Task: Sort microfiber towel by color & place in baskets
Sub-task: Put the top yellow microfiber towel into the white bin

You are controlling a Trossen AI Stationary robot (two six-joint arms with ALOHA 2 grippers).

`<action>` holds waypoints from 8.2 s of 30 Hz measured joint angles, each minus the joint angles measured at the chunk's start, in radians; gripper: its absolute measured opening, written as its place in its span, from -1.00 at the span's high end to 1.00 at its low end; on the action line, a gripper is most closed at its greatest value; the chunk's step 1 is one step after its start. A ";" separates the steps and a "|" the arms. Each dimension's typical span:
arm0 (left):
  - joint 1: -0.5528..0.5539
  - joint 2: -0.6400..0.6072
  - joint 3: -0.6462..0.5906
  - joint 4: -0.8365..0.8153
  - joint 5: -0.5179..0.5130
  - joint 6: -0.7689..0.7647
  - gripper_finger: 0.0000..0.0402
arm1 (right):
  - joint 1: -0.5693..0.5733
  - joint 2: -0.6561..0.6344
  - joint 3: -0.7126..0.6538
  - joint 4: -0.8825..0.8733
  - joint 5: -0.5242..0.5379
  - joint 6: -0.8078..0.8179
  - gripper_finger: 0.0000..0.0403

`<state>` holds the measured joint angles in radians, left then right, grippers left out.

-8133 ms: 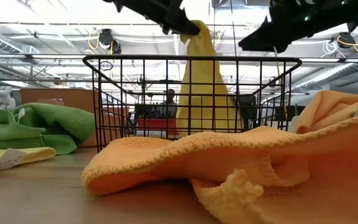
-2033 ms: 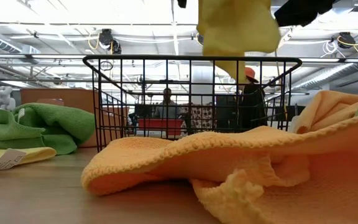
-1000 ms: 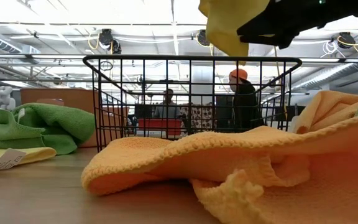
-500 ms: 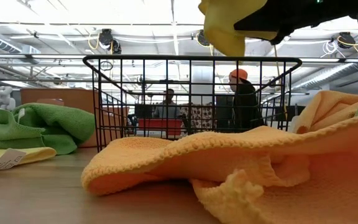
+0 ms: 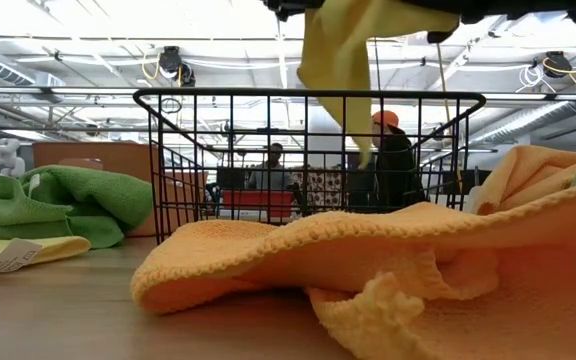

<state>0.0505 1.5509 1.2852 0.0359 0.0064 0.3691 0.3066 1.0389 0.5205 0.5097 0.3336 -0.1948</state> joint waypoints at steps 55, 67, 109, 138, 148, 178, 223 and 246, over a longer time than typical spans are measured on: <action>0.039 -0.017 0.058 -0.101 0.080 0.320 0.96 | 0.307 0.003 0.514 -1.173 0.348 0.562 -0.77; 0.015 -0.017 0.058 -0.097 0.188 0.355 0.94 | 0.079 0.012 0.548 -0.867 0.192 0.222 -0.79; -0.033 -0.030 0.056 -0.270 -0.032 0.058 -0.10 | -0.241 0.229 0.546 -0.914 -0.169 0.177 0.97; -0.022 -0.050 -0.101 -0.410 -0.155 -0.180 -0.48 | -0.435 -0.221 0.543 -1.305 0.061 0.225 1.00; -0.064 -0.050 -0.131 -0.259 -0.148 -0.203 -0.48 | -0.614 -0.224 0.401 -1.288 0.192 0.317 1.00; -0.151 -0.050 -0.130 -0.223 -0.165 -0.259 -0.48 | -0.919 -0.209 0.009 -1.079 0.218 0.712 1.00; -0.184 -0.050 -0.130 -0.245 -0.137 -0.257 -0.48 | -0.920 -0.147 0.146 -1.318 0.079 0.792 -0.15; -0.195 -0.050 -0.130 -0.259 -0.137 -0.258 -0.48 | -0.987 0.207 0.149 -1.162 0.131 0.707 0.99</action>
<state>-0.1442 1.5013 1.1553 -0.2233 -0.1310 0.1108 -0.6804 1.2463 0.6696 -0.6523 0.4642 0.5119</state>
